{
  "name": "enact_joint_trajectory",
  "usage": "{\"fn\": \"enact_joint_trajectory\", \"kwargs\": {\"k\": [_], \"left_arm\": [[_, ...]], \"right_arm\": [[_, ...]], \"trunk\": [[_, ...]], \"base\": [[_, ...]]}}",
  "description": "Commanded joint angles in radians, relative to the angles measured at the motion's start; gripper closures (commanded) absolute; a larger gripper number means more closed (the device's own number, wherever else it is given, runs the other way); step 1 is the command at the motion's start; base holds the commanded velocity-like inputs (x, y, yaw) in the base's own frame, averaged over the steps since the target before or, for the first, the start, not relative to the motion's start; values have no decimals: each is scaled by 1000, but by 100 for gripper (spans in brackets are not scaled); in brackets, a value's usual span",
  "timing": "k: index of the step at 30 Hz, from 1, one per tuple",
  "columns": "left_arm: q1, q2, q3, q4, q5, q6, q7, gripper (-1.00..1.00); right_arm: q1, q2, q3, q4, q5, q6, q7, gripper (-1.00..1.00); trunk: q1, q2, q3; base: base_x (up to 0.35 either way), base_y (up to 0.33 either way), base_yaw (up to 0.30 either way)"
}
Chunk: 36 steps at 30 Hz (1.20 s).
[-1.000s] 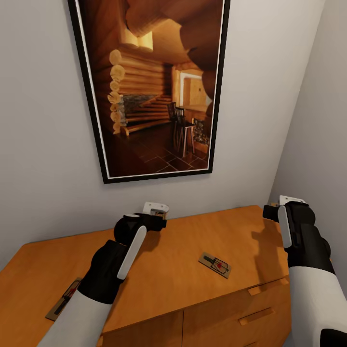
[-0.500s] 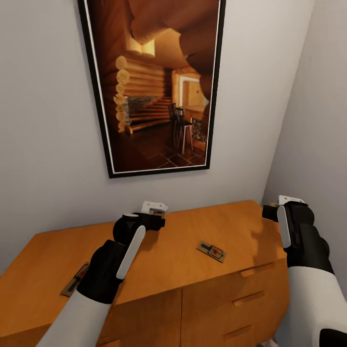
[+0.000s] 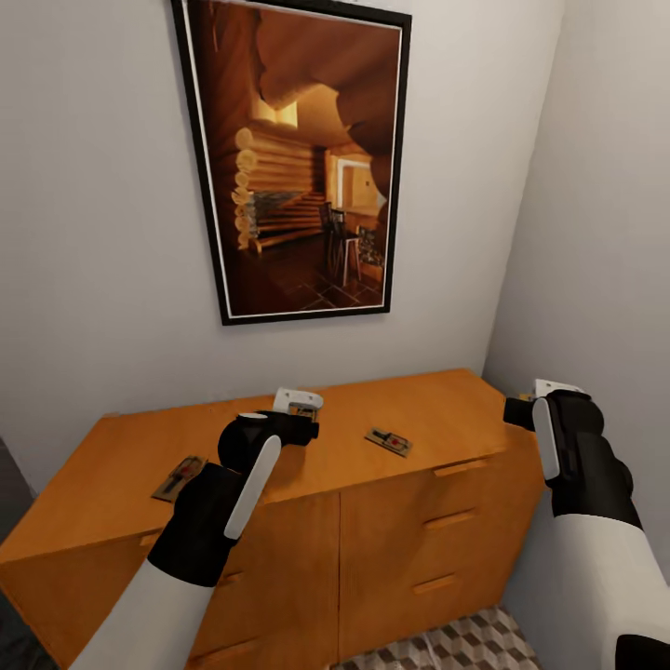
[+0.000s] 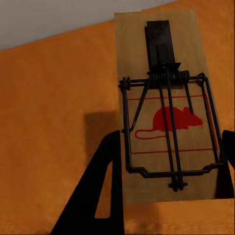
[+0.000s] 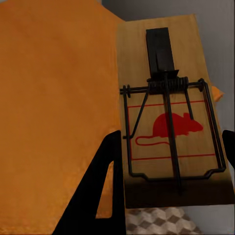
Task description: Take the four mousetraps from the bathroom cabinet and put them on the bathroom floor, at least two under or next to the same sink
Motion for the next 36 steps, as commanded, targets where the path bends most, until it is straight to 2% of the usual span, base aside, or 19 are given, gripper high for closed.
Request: {"fn": "enact_joint_trajectory", "kwargs": {"k": [1, 8, 25, 27, 28, 29, 30, 31, 33, 36], "left_arm": [[-1, 0, -1, -1, 9, 3, 11, 100], [-1, 0, -1, -2, 9, 3, 11, 100], [-1, -4, 0, -3, 11, -3, 12, 100], [1, -3, 1, 29, 37, -35, 11, 100], [3, -3, 1, 76, 65, -103, 10, 100], [4, -2, 0, 151, 96, -209, 9, 100], [4, -3, 0, 167, 100, -230, 10, 100], [5, -1, -1, 189, 115, -301, 11, 100], [5, -1, -3, 186, 117, -308, 11, 100], [9, -2, -4, 178, 120, -312, 11, 100]], "right_arm": [[-1, 0, 0, 0, -4, 4, -4, 100], [-1, -2, 0, 2, -13, 4, 0, 100], [-1, -3, 0, 3, -16, 4, 4, 100], [-1, 1, 1, 2, -6, 4, 2, 100], [-1, 2, 2, -2, -6, 4, 2, 100], [-2, 7, 3, -12, -5, 4, 2, 100], [-2, 9, 4, -13, -5, 4, 2, 100], [-2, 38, 12, -22, 0, -11, -5, 100], [-1, 48, 27, -24, -1, -49, -4, 100], [21, 52, 90, -26, -2, -66, -3, 100]], "trunk": [[-1, -1, -1], [-1, -1, -1], [-1, -1, -1], [-1, -1, -1], [-1, -1, -1], [-1, -1, -1], [-1, -1, -1], [-1, -1, -1], [-1, -1, -1], [-1, -1, -1]], "base": [[-345, -74, 0], [-239, -48, 0], [-12, -2, 0], [0, 0, 0], [0, 0, 0], [0, 0, 0], [0, 0, 0], [0, 0, 0], [-8, 0, 0], [-216, 0, 0]]}}
